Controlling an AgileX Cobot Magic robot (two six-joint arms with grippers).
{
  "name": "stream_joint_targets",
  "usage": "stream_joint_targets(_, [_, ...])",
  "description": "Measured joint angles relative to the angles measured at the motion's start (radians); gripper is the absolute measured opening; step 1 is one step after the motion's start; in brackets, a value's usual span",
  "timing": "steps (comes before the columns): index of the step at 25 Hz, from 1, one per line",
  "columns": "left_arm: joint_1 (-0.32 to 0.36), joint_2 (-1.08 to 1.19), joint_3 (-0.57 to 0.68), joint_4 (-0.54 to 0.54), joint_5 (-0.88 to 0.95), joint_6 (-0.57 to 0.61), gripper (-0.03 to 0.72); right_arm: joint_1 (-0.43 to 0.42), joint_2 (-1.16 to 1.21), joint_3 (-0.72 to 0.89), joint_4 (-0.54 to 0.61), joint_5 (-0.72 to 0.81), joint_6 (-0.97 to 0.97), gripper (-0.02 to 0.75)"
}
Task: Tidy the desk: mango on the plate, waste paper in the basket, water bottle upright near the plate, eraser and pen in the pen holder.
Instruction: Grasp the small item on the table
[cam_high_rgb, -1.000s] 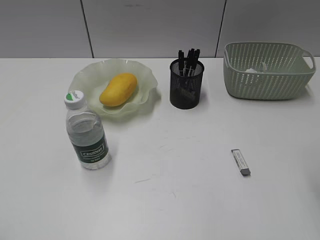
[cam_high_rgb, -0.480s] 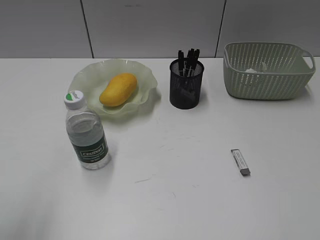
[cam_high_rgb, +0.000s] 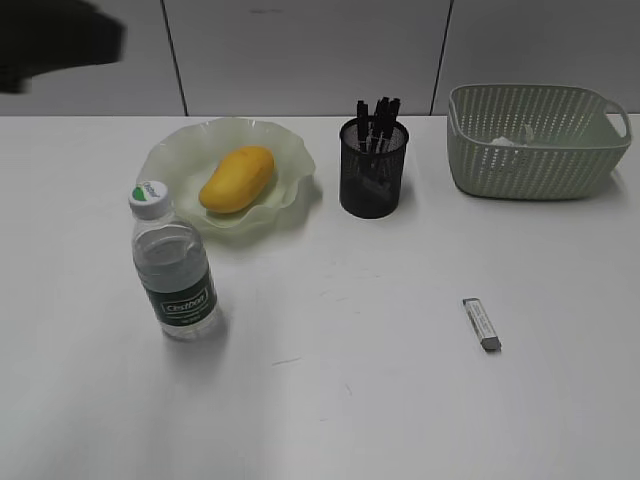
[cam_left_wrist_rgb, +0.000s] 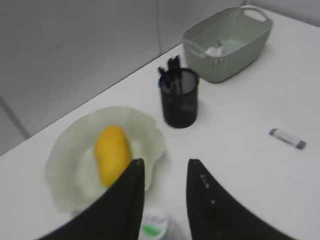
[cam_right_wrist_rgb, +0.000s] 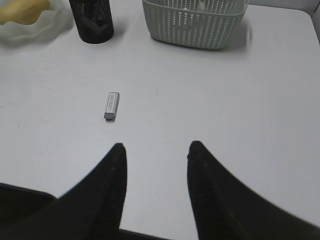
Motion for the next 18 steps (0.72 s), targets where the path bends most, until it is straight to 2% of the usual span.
stream_joint_targets(3, [-0.204, 0.234, -0.125, 0.048, -0.09, -0.11, 0.223, 0.0, 0.0, 0.001, 0.0, 0.0, -0.001, 0.33])
stream_joint_targets(5, [-0.305, 0.397, -0.223, 0.102, -0.106, -0.214, 0.255, 0.0, 0.0, 0.001, 0.0, 0.0, -0.001, 0.33])
stream_joint_targets(7, [-0.377, 0.563, -0.335, 0.16, -0.073, -0.299, 0.313, 0.0, 0.0, 0.001, 0.0, 0.0, -0.001, 0.326])
stream_joint_targets(12, [-0.441, 0.87, -0.575, 0.19, 0.097, -0.379, 0.512, 0.0, 0.0, 0.001, 0.0, 0.0, -0.001, 0.293])
stream_joint_targets(15, [-0.458, 1.002, -0.683, 0.196, 0.141, -0.477, 0.54, 0.0, 0.0, 0.001, 0.0, 0.0, -0.001, 0.274])
stream_joint_targets(18, [-0.461, 1.102, -0.77, 0.205, 0.123, -0.691, 0.54, 0.0, 0.0, 0.001, 0.0, 0.0, -0.001, 0.268])
